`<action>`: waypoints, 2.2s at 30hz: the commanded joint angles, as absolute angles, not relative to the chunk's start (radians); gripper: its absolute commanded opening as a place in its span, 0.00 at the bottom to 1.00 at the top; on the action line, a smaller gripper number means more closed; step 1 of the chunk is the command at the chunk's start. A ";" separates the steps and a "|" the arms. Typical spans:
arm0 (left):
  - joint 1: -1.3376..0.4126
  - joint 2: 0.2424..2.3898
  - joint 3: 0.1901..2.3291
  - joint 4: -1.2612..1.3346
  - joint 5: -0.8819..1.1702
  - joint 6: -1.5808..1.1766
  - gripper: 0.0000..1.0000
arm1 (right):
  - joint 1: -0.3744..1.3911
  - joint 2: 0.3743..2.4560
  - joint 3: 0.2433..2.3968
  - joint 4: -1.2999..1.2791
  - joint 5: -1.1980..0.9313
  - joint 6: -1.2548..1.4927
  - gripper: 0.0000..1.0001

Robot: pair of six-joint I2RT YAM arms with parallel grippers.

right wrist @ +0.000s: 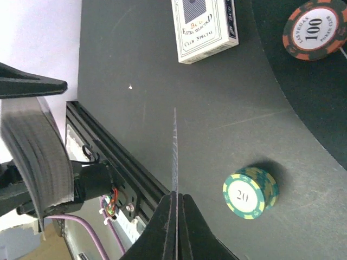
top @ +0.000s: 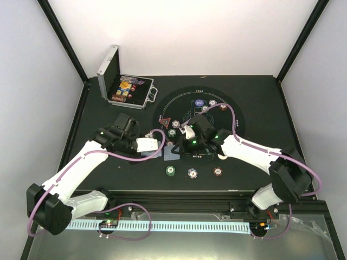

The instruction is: Distribute texas hold em gaming equipment

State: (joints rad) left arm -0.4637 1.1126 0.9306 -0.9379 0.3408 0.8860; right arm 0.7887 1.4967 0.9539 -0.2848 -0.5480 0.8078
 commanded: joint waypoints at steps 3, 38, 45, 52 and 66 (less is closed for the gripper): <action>-0.451 1.101 0.930 -0.898 0.364 0.892 0.02 | 0.762 1.470 0.998 -0.363 -0.555 0.757 0.01; -0.415 1.064 0.923 -1.066 0.362 0.906 0.02 | 0.498 2.528 2.271 -0.741 -0.599 0.515 0.32; -0.413 1.068 0.935 -1.065 0.376 0.896 0.01 | 0.481 2.433 2.260 -0.861 -0.509 0.436 0.55; -0.413 1.070 0.937 -1.055 0.374 0.897 0.02 | 0.480 2.112 1.829 -0.664 -0.522 0.476 0.76; -0.407 1.094 0.975 -1.055 0.410 0.889 0.01 | 0.721 1.493 0.852 0.164 -0.724 0.962 0.87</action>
